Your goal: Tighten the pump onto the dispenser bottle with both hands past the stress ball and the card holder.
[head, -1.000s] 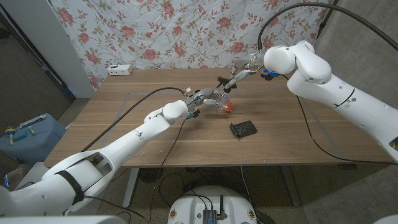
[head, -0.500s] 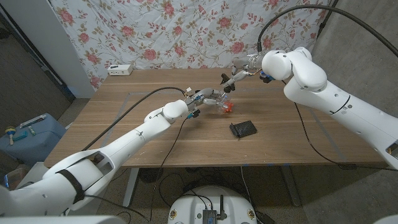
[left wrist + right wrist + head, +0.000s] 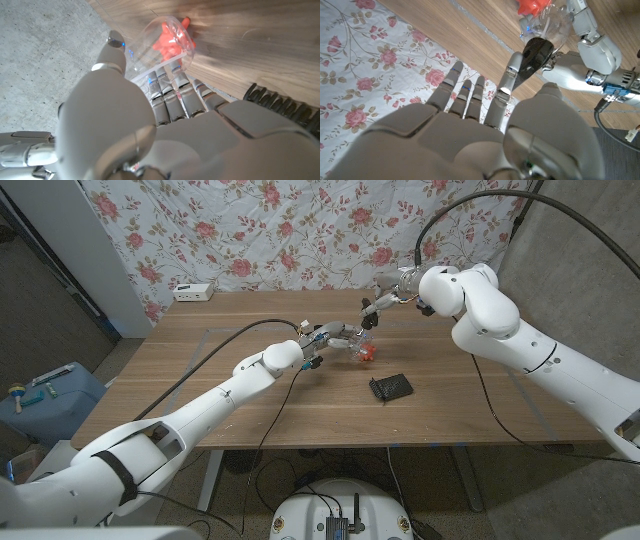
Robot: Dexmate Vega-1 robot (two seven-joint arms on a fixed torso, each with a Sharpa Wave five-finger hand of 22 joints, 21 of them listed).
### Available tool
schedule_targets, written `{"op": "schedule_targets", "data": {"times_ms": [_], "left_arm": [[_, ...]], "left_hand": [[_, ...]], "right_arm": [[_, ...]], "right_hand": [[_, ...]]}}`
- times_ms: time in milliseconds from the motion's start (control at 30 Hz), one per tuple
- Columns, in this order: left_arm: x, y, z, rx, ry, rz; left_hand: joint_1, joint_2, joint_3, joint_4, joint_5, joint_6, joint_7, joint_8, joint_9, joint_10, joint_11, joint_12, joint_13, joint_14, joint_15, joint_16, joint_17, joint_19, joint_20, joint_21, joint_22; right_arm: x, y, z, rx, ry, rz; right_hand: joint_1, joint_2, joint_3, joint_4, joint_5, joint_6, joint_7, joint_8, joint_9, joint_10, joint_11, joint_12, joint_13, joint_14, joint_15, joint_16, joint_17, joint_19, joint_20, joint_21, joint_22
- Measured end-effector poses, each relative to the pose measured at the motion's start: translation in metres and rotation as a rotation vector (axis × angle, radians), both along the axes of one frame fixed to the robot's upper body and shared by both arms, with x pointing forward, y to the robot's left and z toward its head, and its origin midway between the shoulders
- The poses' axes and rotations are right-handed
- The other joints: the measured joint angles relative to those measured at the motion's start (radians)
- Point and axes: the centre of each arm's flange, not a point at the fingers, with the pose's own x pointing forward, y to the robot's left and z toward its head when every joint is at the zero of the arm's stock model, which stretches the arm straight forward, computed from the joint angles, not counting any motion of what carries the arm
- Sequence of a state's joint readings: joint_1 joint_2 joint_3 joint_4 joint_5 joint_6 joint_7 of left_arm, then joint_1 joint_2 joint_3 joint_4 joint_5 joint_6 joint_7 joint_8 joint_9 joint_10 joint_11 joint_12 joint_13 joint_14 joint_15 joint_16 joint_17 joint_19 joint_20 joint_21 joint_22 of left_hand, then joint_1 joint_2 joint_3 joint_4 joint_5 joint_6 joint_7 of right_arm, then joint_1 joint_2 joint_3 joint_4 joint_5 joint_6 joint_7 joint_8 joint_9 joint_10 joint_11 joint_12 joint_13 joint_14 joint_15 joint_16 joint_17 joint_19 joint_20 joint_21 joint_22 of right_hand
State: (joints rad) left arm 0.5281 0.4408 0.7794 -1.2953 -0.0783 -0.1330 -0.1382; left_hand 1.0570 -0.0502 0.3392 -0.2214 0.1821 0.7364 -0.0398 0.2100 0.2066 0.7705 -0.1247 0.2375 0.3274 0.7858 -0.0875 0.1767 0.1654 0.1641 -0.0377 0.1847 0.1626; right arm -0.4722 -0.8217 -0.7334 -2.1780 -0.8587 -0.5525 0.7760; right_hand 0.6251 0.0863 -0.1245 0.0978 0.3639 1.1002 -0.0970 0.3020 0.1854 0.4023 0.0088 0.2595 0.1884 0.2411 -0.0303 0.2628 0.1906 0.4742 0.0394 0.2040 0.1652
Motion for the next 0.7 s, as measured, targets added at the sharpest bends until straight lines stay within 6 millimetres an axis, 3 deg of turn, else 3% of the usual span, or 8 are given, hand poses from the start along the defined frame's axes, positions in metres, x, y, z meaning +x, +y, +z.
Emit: {"op": "schedule_targets", "data": {"times_ms": [233, 533, 700], "left_arm": [[-0.0003, -0.0004, 0.0001, 0.001, -0.001, -0.001], [-0.0007, -0.0009, 0.0001, 0.003, 0.000, -0.001], [-0.0008, -0.0010, -0.0007, 0.003, 0.001, -0.001]], "left_hand": [[0.000, 0.000, 0.000, 0.000, 0.000, 0.000, 0.000, -0.002, 0.000, 0.000, 0.000, -0.002, 0.003, 0.000, 0.000, 0.000, 0.000, 0.000, 0.000, 0.000, 0.000], [0.000, 0.000, 0.000, 0.000, 0.000, 0.000, 0.000, -0.002, 0.000, 0.000, 0.000, -0.003, 0.005, 0.000, 0.000, 0.000, 0.000, 0.000, 0.000, 0.000, 0.000], [0.000, 0.000, 0.000, 0.000, 0.000, 0.000, 0.000, -0.002, 0.000, 0.000, 0.000, -0.003, 0.005, 0.000, 0.000, 0.000, -0.001, 0.000, 0.000, 0.000, 0.000]], "right_arm": [[-0.0015, 0.0009, -0.0015, 0.009, -0.021, -0.009], [-0.0035, 0.0012, -0.0026, 0.017, -0.037, -0.020], [-0.0036, 0.0011, -0.0035, 0.014, -0.028, -0.032]], "right_hand": [[0.019, 0.019, 0.002, -0.004, 0.007, 0.066, -0.010, 0.013, 0.000, 0.018, -0.003, -0.005, 0.000, 0.023, 0.002, -0.004, 0.000, 0.018, -0.007, 0.000, 0.005], [0.025, 0.016, -0.001, -0.007, 0.007, 0.075, -0.003, 0.013, 0.000, 0.025, 0.004, -0.012, -0.003, 0.029, 0.007, -0.008, 0.000, 0.021, -0.011, 0.000, 0.005], [0.016, 0.008, -0.017, 0.000, 0.007, 0.057, 0.007, -0.006, 0.000, 0.025, 0.004, -0.023, -0.003, 0.029, 0.007, -0.014, 0.001, 0.028, -0.004, 0.000, 0.005]]}}
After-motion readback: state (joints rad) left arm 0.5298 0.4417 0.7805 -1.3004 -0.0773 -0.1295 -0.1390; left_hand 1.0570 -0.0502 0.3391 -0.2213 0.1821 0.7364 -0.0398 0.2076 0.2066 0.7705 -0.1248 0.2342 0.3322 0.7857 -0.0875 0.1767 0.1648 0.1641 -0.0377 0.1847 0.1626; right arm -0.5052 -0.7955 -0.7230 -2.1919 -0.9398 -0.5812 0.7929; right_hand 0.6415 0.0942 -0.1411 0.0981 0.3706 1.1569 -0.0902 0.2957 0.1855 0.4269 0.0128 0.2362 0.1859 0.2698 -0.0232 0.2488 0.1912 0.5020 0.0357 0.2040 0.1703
